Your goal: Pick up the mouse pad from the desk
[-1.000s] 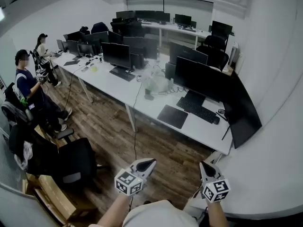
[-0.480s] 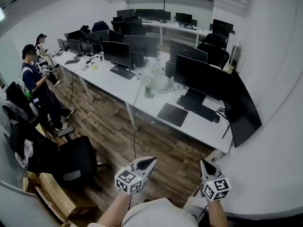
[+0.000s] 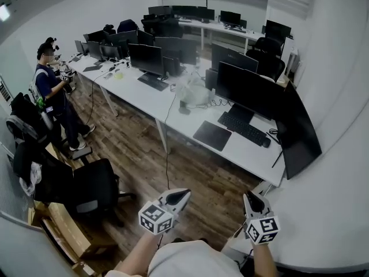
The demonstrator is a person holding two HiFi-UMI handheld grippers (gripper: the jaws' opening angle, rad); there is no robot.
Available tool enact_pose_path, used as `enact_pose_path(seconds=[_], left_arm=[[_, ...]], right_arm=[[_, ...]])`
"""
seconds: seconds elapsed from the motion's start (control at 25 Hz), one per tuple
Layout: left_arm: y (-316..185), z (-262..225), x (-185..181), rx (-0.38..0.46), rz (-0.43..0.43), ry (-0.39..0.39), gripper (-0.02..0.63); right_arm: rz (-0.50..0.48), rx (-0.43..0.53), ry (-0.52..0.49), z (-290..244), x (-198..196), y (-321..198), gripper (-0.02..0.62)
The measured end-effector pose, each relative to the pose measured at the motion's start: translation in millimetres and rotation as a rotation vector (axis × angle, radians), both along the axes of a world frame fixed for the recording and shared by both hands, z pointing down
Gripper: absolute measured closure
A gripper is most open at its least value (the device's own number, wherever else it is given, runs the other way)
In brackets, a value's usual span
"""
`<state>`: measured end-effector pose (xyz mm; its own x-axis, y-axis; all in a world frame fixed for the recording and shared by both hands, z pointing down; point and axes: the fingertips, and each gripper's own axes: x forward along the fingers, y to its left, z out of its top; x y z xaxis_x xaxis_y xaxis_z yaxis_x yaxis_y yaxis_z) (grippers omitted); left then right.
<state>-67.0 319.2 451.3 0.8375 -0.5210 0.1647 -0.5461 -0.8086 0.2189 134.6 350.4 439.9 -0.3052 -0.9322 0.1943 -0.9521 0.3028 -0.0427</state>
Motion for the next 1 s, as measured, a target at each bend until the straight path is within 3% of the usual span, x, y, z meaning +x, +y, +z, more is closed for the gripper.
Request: enact_pose_path(seconds=[0.64,1.0], left_arm=[[3,17,19,-0.028,-0.016,-0.011,0.591],[-34,26,25,-0.041,-0.001,-0.007,0.591]], right_arm=[[-0.017,-0.011,-0.016,13,25,-2,0.448],[-0.027,-0.017,-0.019,19,21,-38,0.439]])
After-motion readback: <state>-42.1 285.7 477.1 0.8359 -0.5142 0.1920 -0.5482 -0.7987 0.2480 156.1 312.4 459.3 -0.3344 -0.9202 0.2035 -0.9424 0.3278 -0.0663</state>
